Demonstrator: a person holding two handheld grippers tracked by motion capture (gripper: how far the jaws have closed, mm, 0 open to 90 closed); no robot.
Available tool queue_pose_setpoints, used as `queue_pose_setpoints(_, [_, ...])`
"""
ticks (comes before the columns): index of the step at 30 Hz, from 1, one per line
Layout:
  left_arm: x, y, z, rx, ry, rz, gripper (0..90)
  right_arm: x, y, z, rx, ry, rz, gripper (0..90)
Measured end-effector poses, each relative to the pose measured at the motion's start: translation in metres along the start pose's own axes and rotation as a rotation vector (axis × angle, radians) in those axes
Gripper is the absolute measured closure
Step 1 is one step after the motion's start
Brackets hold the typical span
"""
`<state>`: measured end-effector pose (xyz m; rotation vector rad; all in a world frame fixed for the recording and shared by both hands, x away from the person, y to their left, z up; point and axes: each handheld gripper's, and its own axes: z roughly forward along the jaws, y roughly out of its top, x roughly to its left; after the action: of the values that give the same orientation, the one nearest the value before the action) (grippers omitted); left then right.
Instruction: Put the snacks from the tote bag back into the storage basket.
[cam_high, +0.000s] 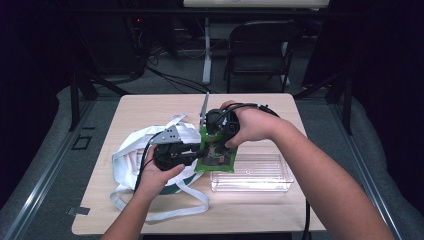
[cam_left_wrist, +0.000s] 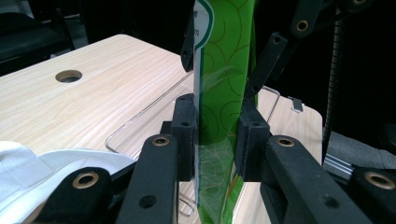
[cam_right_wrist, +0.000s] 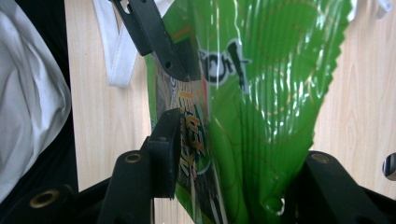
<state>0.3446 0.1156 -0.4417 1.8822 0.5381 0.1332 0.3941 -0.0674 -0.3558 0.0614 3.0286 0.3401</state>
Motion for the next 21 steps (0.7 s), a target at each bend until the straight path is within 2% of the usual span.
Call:
queue_pose_setpoints(16, [-0.0021,-0.0004,0.0031,0.008,-0.009,0.012,72.9,-0.0033,-0.0026,-0.0022,0.018,0.056,0.013,68.7])
queue_pose_setpoints(21, [-0.0010,-0.0013,0.0039,0.018,0.008,0.004,69.8,-0.0030,-0.0021,-0.0017,0.031,0.055,0.002,73.9])
